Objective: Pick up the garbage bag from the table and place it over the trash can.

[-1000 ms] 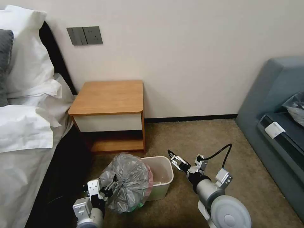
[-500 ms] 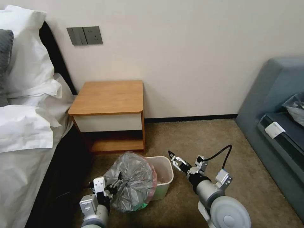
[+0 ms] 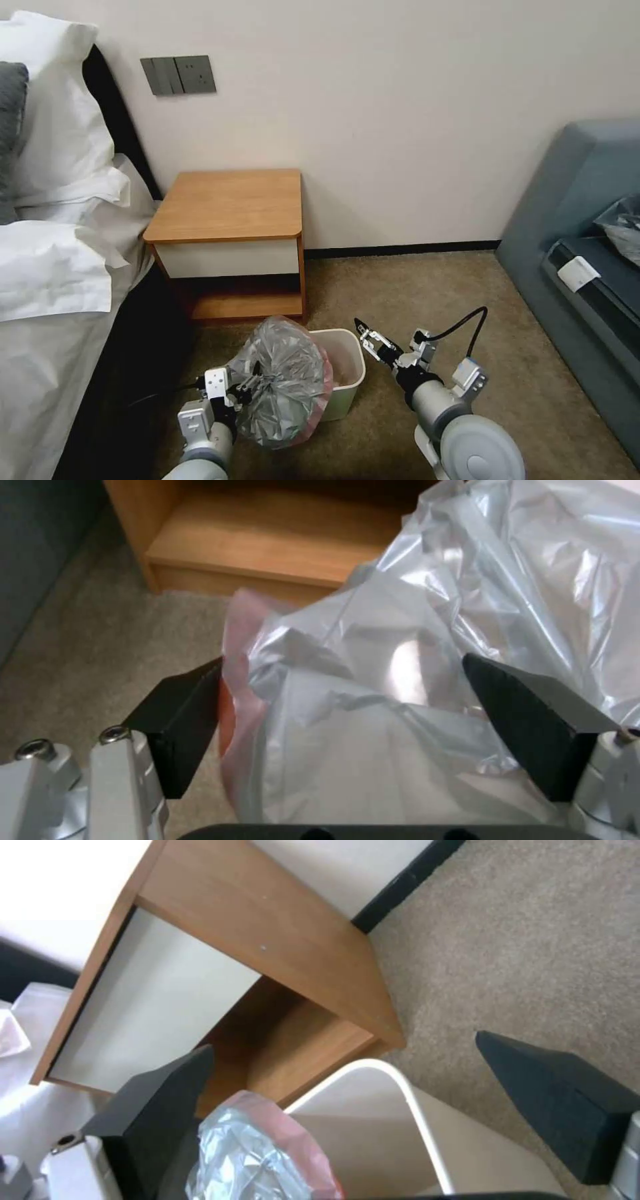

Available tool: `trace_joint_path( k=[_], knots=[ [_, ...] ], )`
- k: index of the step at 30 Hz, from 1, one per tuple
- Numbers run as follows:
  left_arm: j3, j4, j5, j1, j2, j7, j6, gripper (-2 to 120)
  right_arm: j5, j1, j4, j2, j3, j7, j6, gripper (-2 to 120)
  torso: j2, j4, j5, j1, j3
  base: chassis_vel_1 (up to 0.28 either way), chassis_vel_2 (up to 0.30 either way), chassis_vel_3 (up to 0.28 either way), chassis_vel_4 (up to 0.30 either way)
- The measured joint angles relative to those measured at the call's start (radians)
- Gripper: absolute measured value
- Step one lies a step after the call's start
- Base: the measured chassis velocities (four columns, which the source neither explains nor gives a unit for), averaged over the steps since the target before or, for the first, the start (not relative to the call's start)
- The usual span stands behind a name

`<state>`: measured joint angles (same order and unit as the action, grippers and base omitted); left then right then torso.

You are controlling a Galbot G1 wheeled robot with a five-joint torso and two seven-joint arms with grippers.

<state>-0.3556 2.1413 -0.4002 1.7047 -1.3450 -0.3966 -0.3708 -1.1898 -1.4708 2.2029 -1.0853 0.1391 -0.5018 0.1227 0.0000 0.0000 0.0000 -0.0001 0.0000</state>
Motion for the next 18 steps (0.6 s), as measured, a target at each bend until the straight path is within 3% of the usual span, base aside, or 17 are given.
trace_joint_path(
  k=[8, 18],
  knots=[
    [0.014, -0.026, -0.023, -0.033, 0.002, -0.022, -0.022, 86, 0.005, -0.004, -0.004, 0.0, 0.005, -0.002, -0.004, 100, 0.0, -0.0001, 0.0, 0.0, 0.0, 0.0, 0.0, 0.0, 0.0],
    [0.02, -0.03, -0.04, -0.04, 0.002, -0.05, -0.04, 55, 0.012, 0.0, -0.016, -0.004, 0.0, -0.002, -0.006, 100, 0.0, 0.0, 0.0, 0.0, 0.0, 0.0, 0.0, 0.0, 0.0]
  ],
)
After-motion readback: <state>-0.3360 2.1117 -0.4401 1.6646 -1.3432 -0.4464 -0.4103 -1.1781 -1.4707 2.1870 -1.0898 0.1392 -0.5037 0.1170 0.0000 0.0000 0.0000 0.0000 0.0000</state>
